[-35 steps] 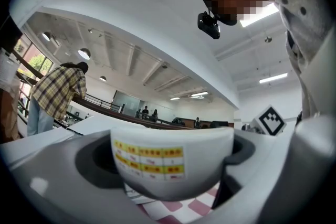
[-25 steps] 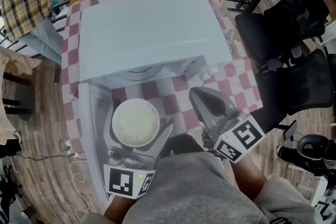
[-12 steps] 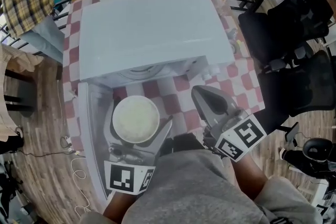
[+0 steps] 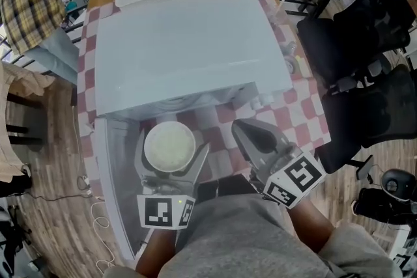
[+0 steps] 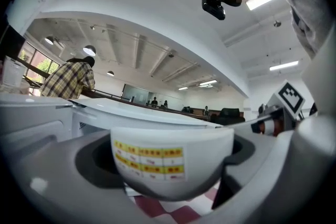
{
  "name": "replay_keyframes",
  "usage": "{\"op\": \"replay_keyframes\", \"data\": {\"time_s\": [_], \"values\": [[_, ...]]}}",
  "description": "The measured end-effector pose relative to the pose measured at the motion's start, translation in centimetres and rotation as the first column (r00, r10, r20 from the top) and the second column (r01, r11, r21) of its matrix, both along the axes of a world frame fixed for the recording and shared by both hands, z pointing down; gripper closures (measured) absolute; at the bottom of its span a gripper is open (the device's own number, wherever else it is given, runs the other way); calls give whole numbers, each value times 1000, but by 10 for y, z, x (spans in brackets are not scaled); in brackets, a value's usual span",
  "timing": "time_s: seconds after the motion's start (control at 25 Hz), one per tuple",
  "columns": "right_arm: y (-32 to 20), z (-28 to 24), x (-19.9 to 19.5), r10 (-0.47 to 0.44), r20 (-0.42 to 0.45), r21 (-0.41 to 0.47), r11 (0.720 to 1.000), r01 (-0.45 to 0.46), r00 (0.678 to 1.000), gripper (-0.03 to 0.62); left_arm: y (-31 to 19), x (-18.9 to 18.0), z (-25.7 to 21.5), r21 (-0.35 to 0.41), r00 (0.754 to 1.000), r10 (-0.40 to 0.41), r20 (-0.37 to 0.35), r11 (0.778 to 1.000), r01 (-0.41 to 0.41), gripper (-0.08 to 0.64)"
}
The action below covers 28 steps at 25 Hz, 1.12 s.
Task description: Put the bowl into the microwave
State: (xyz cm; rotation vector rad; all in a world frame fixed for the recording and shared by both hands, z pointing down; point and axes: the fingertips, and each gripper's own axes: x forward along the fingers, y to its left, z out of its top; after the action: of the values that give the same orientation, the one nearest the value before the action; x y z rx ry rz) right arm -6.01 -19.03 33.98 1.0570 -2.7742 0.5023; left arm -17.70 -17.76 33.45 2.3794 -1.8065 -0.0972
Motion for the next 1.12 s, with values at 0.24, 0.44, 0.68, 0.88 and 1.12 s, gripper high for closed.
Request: {"op": "replay_keyframes", "data": {"time_s": [0.24, 0.44, 0.68, 0.88, 1.12], "values": [[2, 16, 2, 1, -21, -16, 1000, -1, 1000, 594, -13, -3, 27, -33, 999, -10, 35, 999, 11, 23], [5, 28, 1, 3, -29, -34, 999, -4, 1000, 594, -22, -8, 43, -52, 999, -19, 47, 998, 22, 23], [5, 41, -5, 7, -30, -50, 999, -9, 1000, 594, -34, -16, 55, -46, 996, -42, 84, 998, 46, 23], [3, 50, -16, -5, -24, -58, 998, 3, 1000, 594, -46, -26, 68, -58, 994, -63, 93, 996, 68, 23], [-3, 62, -24, -19, -24, -82, 996, 17, 1000, 594, -60, -30, 86, -90, 992, -77, 96, 992, 85, 23]]}}
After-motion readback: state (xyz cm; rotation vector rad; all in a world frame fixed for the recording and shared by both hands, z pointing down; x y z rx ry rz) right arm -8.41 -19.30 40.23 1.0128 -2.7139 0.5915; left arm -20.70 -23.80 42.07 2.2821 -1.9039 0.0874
